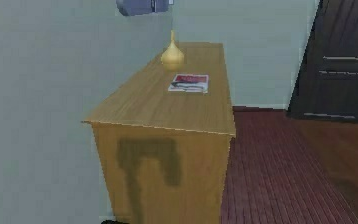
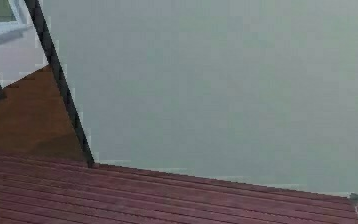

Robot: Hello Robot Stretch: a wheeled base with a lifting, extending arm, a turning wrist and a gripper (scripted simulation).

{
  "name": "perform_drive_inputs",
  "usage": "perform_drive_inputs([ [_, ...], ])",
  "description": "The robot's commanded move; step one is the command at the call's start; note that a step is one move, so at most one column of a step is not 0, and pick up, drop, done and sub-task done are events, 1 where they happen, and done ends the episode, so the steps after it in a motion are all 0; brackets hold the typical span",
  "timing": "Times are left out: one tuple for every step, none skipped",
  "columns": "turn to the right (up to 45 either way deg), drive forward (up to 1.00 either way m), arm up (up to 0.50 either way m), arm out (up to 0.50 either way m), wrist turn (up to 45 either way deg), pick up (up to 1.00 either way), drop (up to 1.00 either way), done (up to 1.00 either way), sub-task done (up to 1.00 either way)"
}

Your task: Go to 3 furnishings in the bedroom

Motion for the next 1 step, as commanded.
perform_drive_inputs([
  [0.0, 0.0, 0.0, 0.0, 0.0, 0.0, 0.0, 1.0, 0.0],
])
